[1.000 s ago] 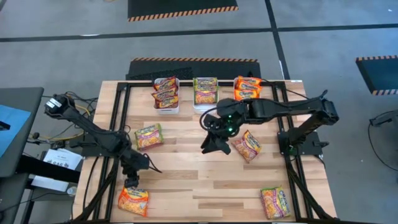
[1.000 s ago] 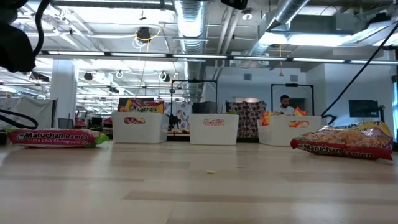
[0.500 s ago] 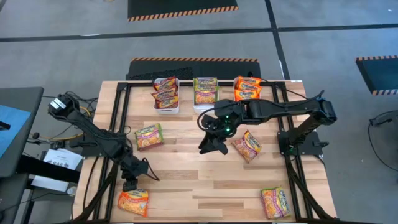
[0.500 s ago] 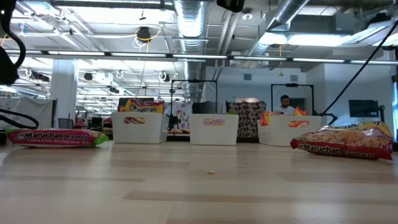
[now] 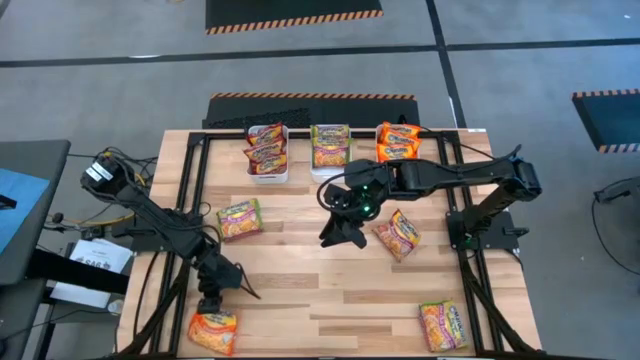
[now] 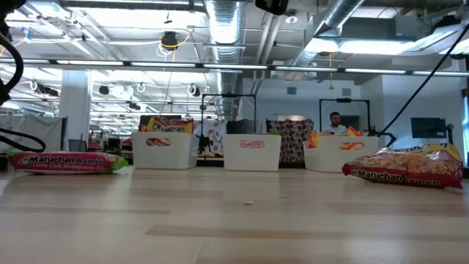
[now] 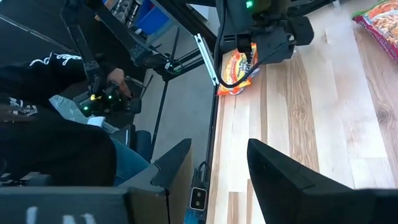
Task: Sort Maruchan noodles
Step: Put the orange noodle pack into the right white bin
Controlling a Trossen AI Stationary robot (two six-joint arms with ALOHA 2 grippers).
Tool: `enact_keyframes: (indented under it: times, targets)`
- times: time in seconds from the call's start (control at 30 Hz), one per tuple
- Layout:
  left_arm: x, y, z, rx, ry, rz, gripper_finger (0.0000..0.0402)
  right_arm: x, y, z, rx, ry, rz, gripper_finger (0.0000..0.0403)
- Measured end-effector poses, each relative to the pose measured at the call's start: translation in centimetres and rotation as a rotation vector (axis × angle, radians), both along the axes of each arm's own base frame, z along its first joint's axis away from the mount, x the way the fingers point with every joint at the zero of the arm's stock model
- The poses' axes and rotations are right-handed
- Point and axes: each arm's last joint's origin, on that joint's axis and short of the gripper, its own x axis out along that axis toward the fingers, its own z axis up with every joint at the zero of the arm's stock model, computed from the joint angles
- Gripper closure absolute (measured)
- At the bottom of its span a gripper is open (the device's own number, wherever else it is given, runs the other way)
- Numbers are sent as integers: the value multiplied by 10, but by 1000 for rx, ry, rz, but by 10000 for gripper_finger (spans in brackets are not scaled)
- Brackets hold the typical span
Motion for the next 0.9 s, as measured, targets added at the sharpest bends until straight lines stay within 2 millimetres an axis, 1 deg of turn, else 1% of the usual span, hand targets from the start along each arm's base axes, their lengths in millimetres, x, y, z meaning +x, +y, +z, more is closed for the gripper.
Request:
enact_keyframes:
  times: [0.13, 0.27, 0.6, 0.83, 0.9]
  targets:
    - [0, -3, 3, -72, 31, -30, 229, 0, 0, 0, -1, 0, -1, 223]
    - [-1, -9, 5, -102, 26, -34, 229, 0, -1, 0, -12, 0, -23, 223]
    - [-12, -23, 5, -65, 23, -12, 229, 1, -1, 0, -24, -1, -48, 223]
    - [-17, -29, 5, -55, 22, 3, 229, 1, -2, 0, -14, 12, -77, 223]
    - [-17, -29, 6, -59, 19, 7, 235, 1, -2, 0, -10, 14, -80, 223]
